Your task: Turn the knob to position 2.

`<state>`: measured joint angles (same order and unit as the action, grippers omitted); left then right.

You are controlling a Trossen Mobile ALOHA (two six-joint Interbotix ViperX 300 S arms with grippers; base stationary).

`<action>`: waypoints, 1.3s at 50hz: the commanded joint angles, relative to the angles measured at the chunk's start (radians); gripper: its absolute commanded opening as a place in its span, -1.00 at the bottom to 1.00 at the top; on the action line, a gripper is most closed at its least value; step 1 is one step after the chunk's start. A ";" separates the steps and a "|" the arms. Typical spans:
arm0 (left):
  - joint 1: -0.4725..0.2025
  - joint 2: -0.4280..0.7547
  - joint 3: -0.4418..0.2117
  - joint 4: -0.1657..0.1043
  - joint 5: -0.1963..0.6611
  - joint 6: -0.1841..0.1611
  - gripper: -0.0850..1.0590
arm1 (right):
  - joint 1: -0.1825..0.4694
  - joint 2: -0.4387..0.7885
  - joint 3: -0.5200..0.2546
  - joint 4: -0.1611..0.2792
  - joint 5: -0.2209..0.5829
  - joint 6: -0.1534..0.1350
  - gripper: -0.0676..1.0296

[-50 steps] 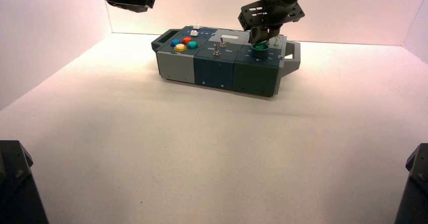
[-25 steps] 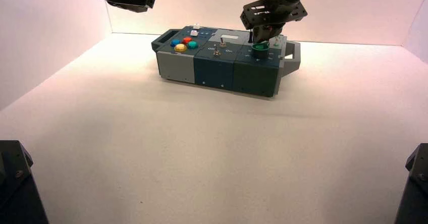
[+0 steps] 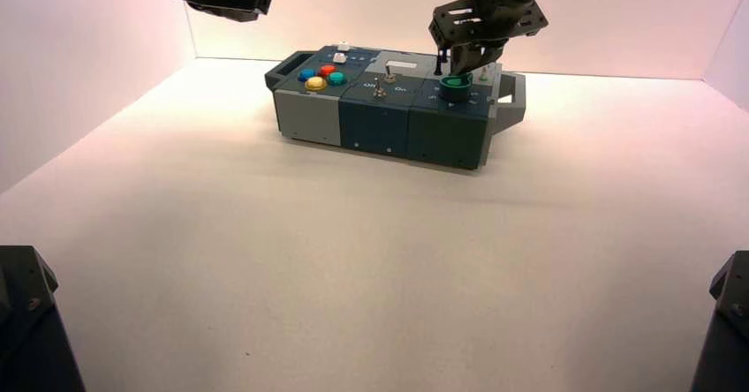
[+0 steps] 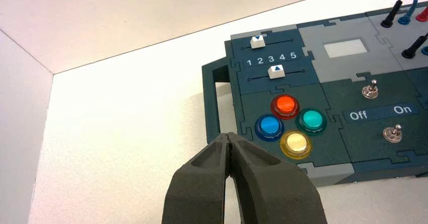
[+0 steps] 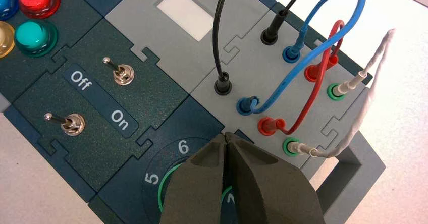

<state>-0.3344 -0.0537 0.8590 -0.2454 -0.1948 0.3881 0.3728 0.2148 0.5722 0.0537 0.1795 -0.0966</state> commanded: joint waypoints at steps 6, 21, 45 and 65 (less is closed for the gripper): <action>0.005 -0.020 -0.009 -0.002 -0.009 -0.003 -0.91 | -0.006 -0.044 -0.008 -0.002 -0.003 -0.002 -0.92; 0.006 -0.021 -0.009 -0.002 -0.009 -0.003 -0.91 | -0.006 -0.080 0.012 -0.002 -0.006 -0.002 -0.92; 0.006 -0.021 -0.009 -0.002 -0.009 -0.003 -0.91 | -0.017 -0.052 0.009 -0.002 -0.015 -0.002 -0.92; 0.006 -0.021 -0.009 -0.002 -0.009 -0.003 -0.91 | -0.020 -0.052 0.012 -0.002 -0.011 -0.002 -0.92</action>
<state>-0.3329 -0.0537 0.8606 -0.2454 -0.1948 0.3896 0.3605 0.1841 0.5967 0.0537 0.1718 -0.0966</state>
